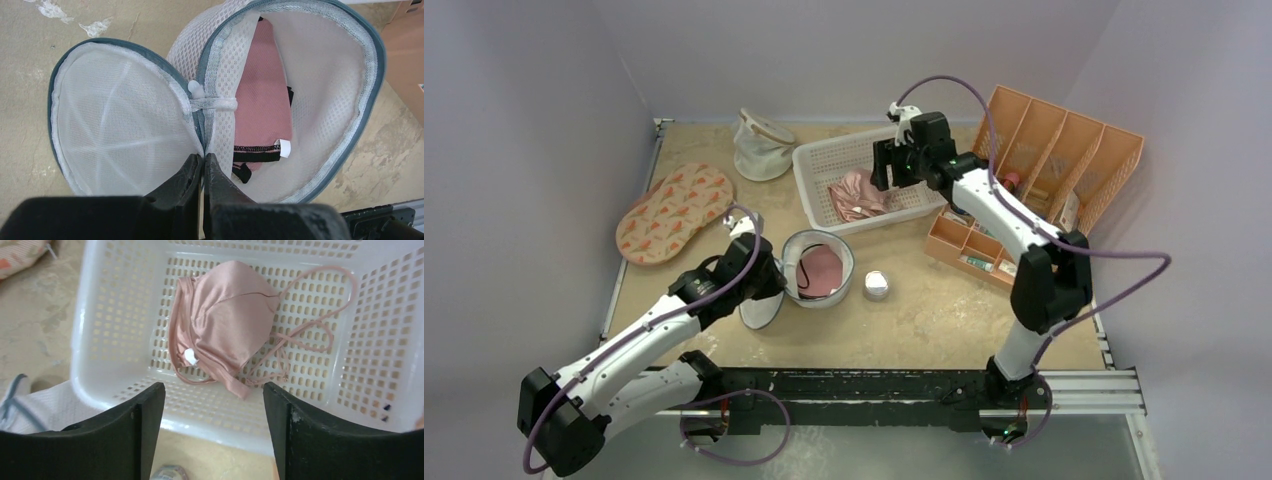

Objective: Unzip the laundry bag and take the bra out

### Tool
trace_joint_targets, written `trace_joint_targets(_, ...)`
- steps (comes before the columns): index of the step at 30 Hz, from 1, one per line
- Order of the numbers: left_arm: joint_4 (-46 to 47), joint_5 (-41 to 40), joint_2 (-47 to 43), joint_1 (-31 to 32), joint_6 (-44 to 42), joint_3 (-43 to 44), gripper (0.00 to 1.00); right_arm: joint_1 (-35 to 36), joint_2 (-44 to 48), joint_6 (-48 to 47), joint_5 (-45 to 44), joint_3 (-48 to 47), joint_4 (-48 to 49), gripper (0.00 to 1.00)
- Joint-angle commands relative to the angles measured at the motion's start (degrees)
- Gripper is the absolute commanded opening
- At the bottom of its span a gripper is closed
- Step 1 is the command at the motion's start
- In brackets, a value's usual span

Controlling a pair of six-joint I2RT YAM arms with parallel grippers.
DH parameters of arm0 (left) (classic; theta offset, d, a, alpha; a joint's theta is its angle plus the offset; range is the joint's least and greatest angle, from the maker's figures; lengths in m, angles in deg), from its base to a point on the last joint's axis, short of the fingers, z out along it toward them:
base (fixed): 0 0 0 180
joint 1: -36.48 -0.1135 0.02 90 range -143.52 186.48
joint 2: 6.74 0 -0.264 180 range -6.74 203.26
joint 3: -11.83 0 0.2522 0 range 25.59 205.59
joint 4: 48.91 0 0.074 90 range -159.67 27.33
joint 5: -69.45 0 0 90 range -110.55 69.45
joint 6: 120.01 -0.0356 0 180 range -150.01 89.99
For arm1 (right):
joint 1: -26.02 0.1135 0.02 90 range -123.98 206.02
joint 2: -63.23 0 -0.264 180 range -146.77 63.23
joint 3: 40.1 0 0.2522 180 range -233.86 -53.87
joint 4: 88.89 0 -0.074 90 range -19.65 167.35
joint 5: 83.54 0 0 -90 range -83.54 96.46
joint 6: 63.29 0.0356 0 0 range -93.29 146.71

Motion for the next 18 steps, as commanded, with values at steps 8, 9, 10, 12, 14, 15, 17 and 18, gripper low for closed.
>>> trace_joint_targets(8, 1.3, 0.5, 0.1, 0.0, -0.8, 1.8, 0.0, 8.6, 13.9, -1.3, -2.1, 9.0, -3.3, 0.82)
trace_joint_targets(9, 1.4, 0.6, 0.2, -0.1, -0.7, 1.8, 0.0, 10.1, 14.6, -0.6, -0.9, 9.8, -2.8, 0.82)
trace_joint_targets(10, 1.4, 0.6, 0.2, -0.1, -0.7, 1.8, 0.0, 11.7, 15.4, 0.5, 0.5, 10.6, -2.2, 0.83)
trace_joint_targets(12, 1.5, 0.7, 0.1, 0.0, -0.6, 1.5, 0.0, 14.7, 17.0, 3.3, 3.5, 12.3, 0.2, 0.83)
trace_joint_targets(14, 1.8, 0.9, 0.3, 0.0, -0.4, 1.2, 0.0, 18.2, 18.6, 5.9, 5.3, 13.9, 3.7, 0.83)
trace_joint_targets(15, 1.9, 1.1, 0.4, 0.0, -0.2, 1.2, 0.0, 20.2, 19.3, 6.8, 5.1, 14.3, 5.0, 0.83)
trace_joint_targets(17, 1.9, 1.2, 0.7, -0.1, 0.2, 1.0, 0.0, 24.0, 20.8, 7.7, 3.5, 15.2, 8.1, 0.83)
trace_joint_targets(18, 2.2, 1.4, 0.6, -0.1, 0.7, 0.8, 0.0, 25.5, 21.2, 8.2, 2.7, 15.8, 9.7, 0.83)
